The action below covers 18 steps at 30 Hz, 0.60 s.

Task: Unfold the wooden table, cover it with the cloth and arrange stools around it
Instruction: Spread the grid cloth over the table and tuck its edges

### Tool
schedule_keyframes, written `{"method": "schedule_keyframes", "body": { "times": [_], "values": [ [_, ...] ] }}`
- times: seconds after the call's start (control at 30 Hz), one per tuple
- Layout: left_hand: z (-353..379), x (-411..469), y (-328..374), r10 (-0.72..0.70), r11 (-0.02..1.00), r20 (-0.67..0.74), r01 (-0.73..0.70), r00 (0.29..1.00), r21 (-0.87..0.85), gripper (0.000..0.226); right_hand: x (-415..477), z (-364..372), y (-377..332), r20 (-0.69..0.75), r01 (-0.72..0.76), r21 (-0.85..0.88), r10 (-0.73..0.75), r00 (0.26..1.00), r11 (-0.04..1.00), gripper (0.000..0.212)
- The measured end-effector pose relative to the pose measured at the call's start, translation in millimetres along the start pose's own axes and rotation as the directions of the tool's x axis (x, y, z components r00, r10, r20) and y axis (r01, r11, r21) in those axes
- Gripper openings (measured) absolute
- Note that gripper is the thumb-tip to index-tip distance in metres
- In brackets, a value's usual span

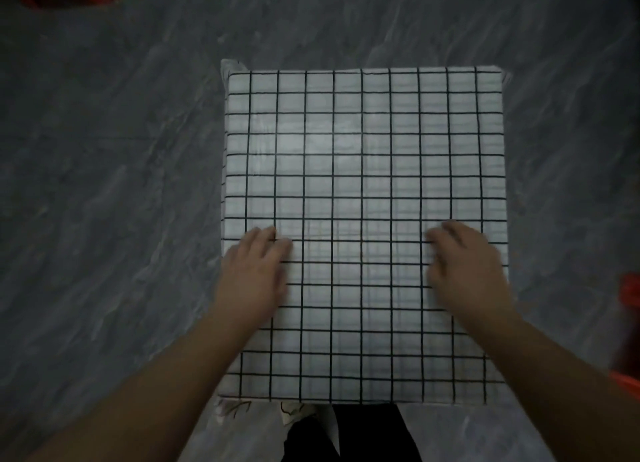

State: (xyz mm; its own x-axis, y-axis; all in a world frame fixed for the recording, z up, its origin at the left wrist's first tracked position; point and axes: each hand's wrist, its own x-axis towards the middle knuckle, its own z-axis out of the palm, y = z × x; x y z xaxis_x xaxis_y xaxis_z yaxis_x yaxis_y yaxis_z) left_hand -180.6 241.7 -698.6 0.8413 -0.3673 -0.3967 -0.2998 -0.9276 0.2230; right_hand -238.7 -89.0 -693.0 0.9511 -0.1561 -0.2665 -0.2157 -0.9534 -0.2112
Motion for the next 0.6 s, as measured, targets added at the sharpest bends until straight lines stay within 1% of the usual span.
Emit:
{"method": "schedule_keyframes", "body": {
  "times": [0.07,0.1,0.13,0.17,0.23,0.3,0.37,0.4,0.47,0.6],
  "values": [
    [-12,0,-23,-0.116,0.993,0.008,0.116,0.993,0.011,0.049,7,-12,24,-0.010,-0.144,0.022,0.144,0.990,0.989,0.039],
    [-17,6,-28,-0.167,0.986,-0.014,0.167,0.986,0.012,0.047,13,-16,29,-0.017,-0.178,0.032,0.179,0.984,0.983,0.039],
    [-23,15,-28,-0.197,0.980,-0.048,0.197,0.979,0.009,0.045,21,-18,28,-0.027,-0.176,0.034,0.177,0.984,0.984,0.040],
    [-28,27,-23,-0.191,0.981,-0.083,0.193,0.978,0.006,0.045,30,-19,21,-0.039,-0.141,0.034,0.143,0.989,0.989,0.040],
    [-33,56,0,-0.080,0.997,-0.118,0.082,0.990,0.011,0.050,50,-16,-6,-0.054,-0.028,0.057,0.031,0.998,0.998,0.043],
    [-33,88,29,0.051,0.999,-0.103,-0.051,0.993,-0.002,0.056,72,-11,-40,-0.028,0.071,0.059,-0.070,0.997,0.996,0.048],
    [-29,116,54,0.122,0.992,-0.078,-0.123,0.989,-0.002,0.061,93,-4,-69,-0.002,0.163,0.040,-0.163,0.987,0.986,0.053],
    [-28,128,62,0.129,0.992,-0.074,-0.129,0.989,0.001,0.062,103,-1,-78,0.004,0.195,0.037,-0.195,0.981,0.980,0.055],
    [-30,145,66,0.115,0.993,-0.074,-0.113,0.991,0.024,0.062,118,3,-81,0.022,0.212,0.008,-0.212,0.977,0.977,0.055],
    [-38,147,29,0.065,0.995,-0.076,-0.060,0.995,0.074,0.060,133,-5,-34,0.037,0.159,-0.050,-0.157,0.987,0.986,0.052]
  ]
}}
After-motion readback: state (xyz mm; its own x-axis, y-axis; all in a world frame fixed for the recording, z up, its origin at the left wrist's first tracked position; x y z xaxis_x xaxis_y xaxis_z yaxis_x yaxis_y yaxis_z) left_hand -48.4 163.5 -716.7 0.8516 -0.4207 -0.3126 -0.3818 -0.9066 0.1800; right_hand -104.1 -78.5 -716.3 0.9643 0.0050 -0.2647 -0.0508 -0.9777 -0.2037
